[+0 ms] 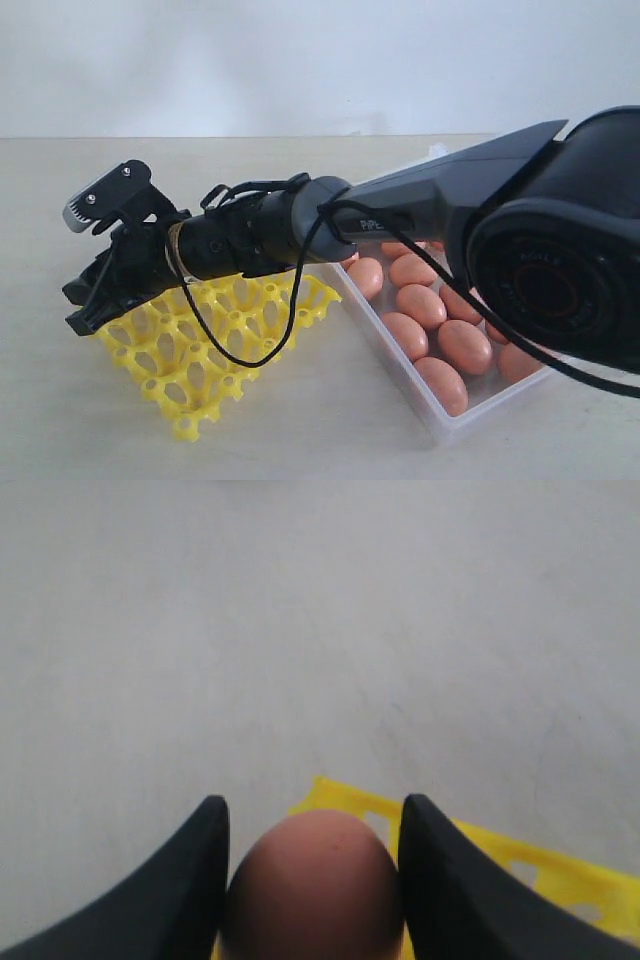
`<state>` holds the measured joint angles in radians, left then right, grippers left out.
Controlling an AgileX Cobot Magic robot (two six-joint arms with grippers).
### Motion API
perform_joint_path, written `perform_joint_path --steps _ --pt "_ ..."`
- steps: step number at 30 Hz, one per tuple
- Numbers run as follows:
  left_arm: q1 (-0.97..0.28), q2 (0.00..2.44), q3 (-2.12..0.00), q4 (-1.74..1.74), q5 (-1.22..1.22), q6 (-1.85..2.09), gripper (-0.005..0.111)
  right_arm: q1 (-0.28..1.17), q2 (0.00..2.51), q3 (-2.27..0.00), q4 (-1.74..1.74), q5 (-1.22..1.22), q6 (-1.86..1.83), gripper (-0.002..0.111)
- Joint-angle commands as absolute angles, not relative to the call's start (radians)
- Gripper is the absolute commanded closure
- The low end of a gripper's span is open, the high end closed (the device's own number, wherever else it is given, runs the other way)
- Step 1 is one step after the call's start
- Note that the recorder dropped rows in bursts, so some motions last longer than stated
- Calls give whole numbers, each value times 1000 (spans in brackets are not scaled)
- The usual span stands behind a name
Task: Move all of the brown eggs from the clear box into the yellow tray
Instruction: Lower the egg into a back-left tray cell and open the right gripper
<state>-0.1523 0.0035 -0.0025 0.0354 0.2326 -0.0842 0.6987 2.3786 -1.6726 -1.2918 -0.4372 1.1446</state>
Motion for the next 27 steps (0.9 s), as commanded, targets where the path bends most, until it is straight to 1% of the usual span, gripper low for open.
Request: perform_joint_path --steps 1,4,7,24,26,27 --pt "-150 0 0 34 226 -86 103 698 2382 -1677 -1284 -452 1150 87" --pt "-150 0 0 34 226 -86 103 698 2382 -1677 -1284 -452 1150 75" --pt "-150 0 0 34 226 -86 103 698 2382 -1677 -1284 -448 1150 68" --pt "-150 0 0 34 226 -86 103 698 2382 -1677 -1291 -448 1122 67" --pt "-150 0 0 34 226 -86 103 698 2382 -1677 -1291 -446 1122 58" --pt "-150 0 0 34 226 -86 103 698 2382 -1677 -1291 -444 1122 52"
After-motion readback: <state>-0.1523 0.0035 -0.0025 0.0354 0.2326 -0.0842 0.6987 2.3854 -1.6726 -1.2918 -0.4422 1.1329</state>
